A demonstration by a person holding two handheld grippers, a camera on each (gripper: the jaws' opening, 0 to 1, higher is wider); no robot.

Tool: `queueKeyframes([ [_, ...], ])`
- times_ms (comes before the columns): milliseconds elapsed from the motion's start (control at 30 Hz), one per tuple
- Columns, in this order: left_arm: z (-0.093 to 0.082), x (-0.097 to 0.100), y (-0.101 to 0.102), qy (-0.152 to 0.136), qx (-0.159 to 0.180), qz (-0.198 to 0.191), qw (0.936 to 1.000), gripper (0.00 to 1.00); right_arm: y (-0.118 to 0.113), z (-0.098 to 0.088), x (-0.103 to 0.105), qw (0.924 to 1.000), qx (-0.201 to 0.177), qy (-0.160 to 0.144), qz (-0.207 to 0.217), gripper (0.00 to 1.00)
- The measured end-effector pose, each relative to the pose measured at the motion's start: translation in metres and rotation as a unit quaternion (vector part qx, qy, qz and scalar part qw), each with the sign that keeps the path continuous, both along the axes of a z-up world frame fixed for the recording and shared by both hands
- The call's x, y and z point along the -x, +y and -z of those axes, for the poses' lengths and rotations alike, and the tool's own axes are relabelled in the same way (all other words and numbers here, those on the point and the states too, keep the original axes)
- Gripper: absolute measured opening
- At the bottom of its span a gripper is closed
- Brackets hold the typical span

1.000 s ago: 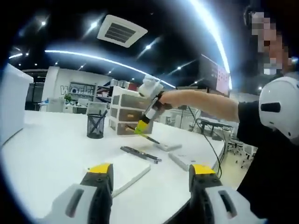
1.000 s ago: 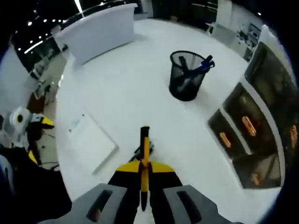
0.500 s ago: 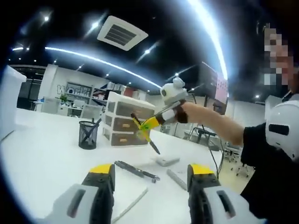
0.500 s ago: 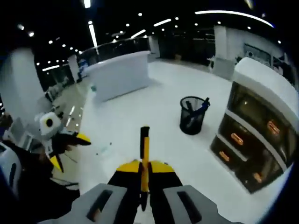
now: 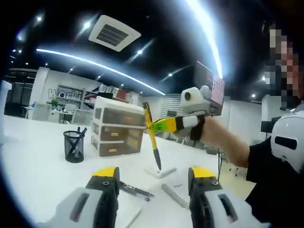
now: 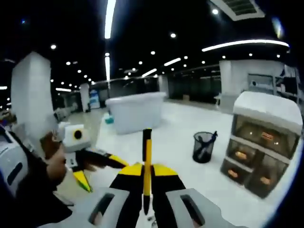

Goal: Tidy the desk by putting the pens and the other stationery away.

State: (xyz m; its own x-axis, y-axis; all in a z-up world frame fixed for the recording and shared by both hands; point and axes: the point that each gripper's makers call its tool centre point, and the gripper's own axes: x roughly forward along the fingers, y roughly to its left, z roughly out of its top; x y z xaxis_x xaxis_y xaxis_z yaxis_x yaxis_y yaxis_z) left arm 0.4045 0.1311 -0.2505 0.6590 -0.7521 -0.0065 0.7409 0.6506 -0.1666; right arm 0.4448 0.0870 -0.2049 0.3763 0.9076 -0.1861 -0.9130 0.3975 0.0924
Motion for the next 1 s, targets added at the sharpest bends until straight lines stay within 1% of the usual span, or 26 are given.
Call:
queueKeyframes([
  [100, -0.003, -0.001, -0.007, -0.008, -0.009, -0.001, 0.9999, 0.57, -0.005, -0.005, 0.005, 0.9993, -0.028, -0.020, 0.014, 0.04],
  [133, -0.004, -0.001, -0.008, -0.010, -0.010, -0.001, 0.9999, 0.57, -0.006, -0.003, 0.011, 0.9991, -0.031, -0.024, 0.018, 0.04],
  [167, -0.005, -0.001, -0.010, -0.013, -0.010, 0.000, 0.9999, 0.57, -0.009, -0.006, 0.012, 0.9978, -0.042, -0.041, 0.031, 0.04],
  [267, -0.007, -0.002, -0.016, -0.018, -0.014, -0.001, 0.9997, 0.56, -0.012, -0.005, 0.020, 0.9971, -0.053, -0.044, 0.034, 0.04],
  [400, -0.005, -0.004, -0.023, -0.024, -0.030, -0.005, 0.9992, 0.56, -0.013, -0.004, 0.028, 0.9951, -0.063, -0.060, 0.046, 0.04],
  [533, -0.007, -0.003, -0.032, -0.025, -0.030, 0.003, 0.9992, 0.52, -0.012, -0.006, 0.031, 0.9931, -0.073, -0.074, 0.055, 0.04],
  [667, -0.011, -0.001, -0.040, -0.032, -0.029, 0.012, 0.9990, 0.44, -0.007, -0.003, 0.037, 0.9924, -0.086, -0.070, 0.053, 0.04],
  [867, -0.013, -0.001, -0.048, -0.042, -0.041, 0.018, 0.9981, 0.39, -0.004, 0.002, 0.040, 0.9936, -0.078, -0.067, 0.047, 0.04],
  [1000, -0.014, -0.002, -0.048, -0.052, -0.048, 0.018, 0.9973, 0.29, -0.004, 0.003, 0.042, 0.9940, -0.074, -0.068, 0.044, 0.04],
])
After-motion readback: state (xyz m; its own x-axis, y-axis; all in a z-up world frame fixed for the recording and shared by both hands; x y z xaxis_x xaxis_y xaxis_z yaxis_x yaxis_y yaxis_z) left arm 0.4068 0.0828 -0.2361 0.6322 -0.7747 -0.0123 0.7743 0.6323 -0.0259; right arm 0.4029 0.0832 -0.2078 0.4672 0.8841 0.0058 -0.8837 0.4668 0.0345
